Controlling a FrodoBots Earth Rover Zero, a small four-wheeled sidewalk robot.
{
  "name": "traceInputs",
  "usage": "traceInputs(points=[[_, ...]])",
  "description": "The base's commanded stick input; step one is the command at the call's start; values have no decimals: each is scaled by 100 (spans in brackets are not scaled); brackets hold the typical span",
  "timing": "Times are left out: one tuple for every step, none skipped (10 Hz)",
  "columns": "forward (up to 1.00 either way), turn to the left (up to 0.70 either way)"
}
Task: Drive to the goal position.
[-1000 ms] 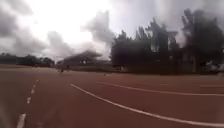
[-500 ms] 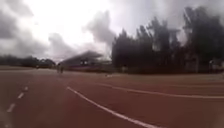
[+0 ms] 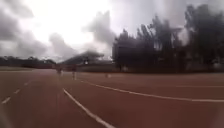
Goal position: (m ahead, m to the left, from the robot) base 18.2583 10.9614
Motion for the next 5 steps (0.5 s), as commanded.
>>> traceInputs(points=[[85, 0], [85, 0], [85, 0], [85, 0], [85, 0]])
